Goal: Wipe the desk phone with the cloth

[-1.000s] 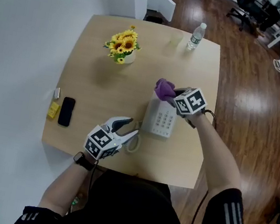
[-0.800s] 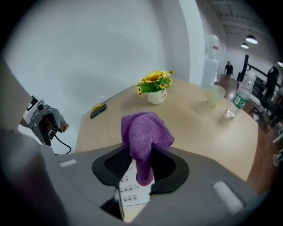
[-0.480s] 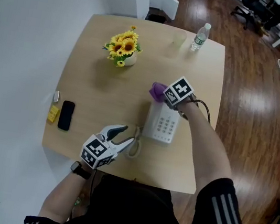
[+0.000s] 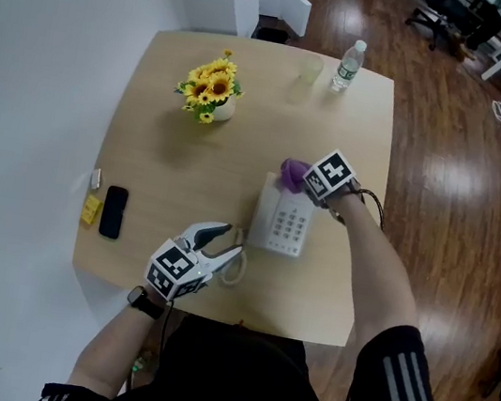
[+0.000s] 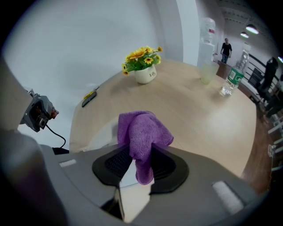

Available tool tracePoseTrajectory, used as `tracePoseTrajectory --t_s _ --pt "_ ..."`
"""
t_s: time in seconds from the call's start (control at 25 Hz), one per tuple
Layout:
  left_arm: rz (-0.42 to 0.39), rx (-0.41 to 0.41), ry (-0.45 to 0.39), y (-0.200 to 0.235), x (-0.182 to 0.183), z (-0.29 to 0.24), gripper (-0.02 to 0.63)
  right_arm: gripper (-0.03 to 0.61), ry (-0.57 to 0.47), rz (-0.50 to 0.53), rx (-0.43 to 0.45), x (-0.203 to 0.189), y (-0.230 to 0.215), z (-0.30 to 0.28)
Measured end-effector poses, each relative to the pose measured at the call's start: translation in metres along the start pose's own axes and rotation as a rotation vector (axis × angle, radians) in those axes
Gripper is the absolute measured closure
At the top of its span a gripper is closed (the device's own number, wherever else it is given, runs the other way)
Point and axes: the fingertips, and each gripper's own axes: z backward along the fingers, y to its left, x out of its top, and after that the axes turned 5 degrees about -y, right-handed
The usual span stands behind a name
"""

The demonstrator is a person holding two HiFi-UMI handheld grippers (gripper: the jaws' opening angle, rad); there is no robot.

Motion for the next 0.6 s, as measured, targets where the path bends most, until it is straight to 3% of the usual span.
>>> tracePoseTrajectory --t_s 0.32,0.6 --pt "-0.020 -0.032 0.017 -0.014 -0.001 -0.008 0.430 0.451 0.002 -0.087 -0.062 -0.045 -0.027 0.025" --pt "-0.034 -0.043 0.014 -0.021 0.002 -0.008 0.430 0.451 0.026 -0.094 -0.137 -0.068 -0.048 0.046"
